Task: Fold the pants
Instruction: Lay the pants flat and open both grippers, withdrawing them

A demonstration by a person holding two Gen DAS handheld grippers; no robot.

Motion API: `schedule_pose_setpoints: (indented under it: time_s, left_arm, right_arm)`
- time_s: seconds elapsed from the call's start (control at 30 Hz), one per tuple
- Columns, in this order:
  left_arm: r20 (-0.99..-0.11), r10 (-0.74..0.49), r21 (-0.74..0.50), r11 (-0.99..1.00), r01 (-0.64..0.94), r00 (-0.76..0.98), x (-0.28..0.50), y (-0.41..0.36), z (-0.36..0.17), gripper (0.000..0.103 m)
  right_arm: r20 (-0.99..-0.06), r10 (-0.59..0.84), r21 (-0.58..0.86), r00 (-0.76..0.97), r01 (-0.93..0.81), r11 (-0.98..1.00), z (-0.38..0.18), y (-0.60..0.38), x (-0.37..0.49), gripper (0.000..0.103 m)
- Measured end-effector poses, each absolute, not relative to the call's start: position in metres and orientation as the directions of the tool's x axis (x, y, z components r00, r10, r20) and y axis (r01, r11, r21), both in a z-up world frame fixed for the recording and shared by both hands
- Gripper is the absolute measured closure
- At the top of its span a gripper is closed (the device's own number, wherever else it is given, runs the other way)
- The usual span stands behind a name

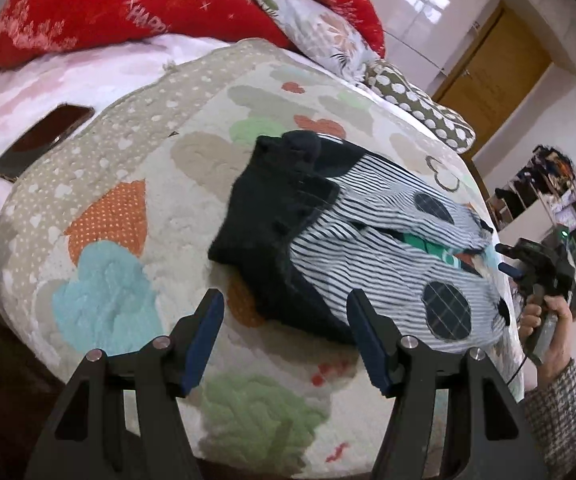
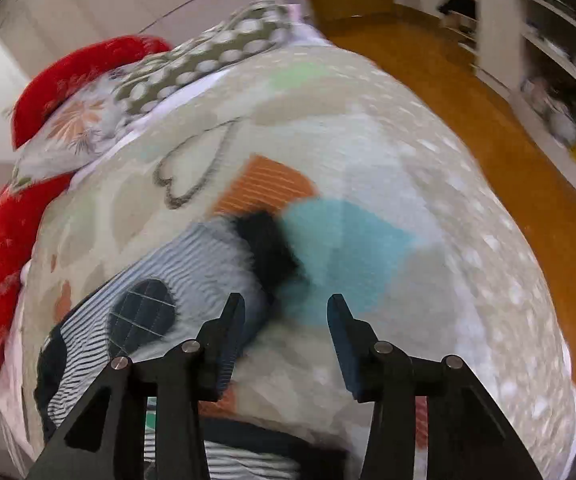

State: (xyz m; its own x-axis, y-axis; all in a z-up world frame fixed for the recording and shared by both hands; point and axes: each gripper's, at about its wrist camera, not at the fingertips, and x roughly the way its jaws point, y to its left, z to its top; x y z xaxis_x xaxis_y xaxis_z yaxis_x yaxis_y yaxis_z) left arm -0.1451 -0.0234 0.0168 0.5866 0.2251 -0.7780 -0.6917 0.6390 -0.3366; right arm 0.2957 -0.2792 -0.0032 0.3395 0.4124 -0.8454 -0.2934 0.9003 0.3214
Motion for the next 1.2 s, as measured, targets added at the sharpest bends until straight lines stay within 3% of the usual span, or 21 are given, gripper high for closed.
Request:
schedule_pose_setpoints:
  time_s: [0.13,0.27,0.43,0.5,0.7,0.73,0.8,0.87,1.03,1.2]
  left_arm:
    - [-0.781,0.226,-0.322,0.654,-0.685,0.583,-0.144,-0.035,0.019,0.038]
    - [-0.789,0.199,-0.322,0.672,-0.667,0.581,-0.134,-0.051,0.019,0.038]
    - [-0.777,0.155,-0.349,0.702,-0.621,0.610,-0.132,-0.080,0.030,0.038]
    - [-0.777,0.170,-0.338,0.699,-0.630,0.606,-0.136,-0.085,0.036,0.038]
    - [-0.779,0.194,-0.329,0.683,-0.652,0.597,-0.143,-0.083,0.040,0.034]
    - [-0.783,0.189,-0.333,0.678,-0.655,0.593,-0.143,-0.082,0.038,0.034]
    - [-0.793,0.180,-0.332,0.674,-0.660,0.582,-0.140,-0.082,0.035,0.034]
    - [-0.797,0.181,-0.323,0.679,-0.660,0.577,-0.138,-0.086,0.036,0.034]
    - [-0.797,0.196,-0.303,0.689,-0.659,0.572,-0.135,-0.091,0.037,0.034]
    - [-0.799,0.241,-0.241,0.712,-0.660,0.551,-0.130,-0.100,0.039,0.032]
  right_arm:
    - [-0.762,0.548,0.486,0.344,-0.254,0.836,-0.001,-0.335,0.254,0.056]
    - [-0.729,0.565,0.493,0.386,-0.275,0.825,0.001,-0.371,0.205,0.049]
    - [-0.756,0.559,0.457,0.342,-0.335,0.824,-0.018,-0.361,0.175,0.047]
    - [-0.774,0.548,0.426,0.318,-0.378,0.822,-0.025,-0.346,0.176,0.089]
    - [-0.791,0.456,0.342,0.408,-0.324,0.882,-0.018,-0.363,0.169,0.093]
    - [-0.790,0.454,0.337,0.412,-0.328,0.883,-0.018,-0.365,0.169,0.092]
    - [-0.779,0.472,0.362,0.414,-0.318,0.876,-0.019,-0.374,0.169,0.080]
    - [-0.757,0.473,0.397,0.450,-0.259,0.881,-0.014,-0.393,0.167,0.046]
    - [-0.680,0.519,0.471,0.517,-0.233,0.851,0.011,-0.420,0.150,0.044]
    - [-0.649,0.535,0.432,0.541,-0.318,0.844,0.030,-0.406,0.126,0.043]
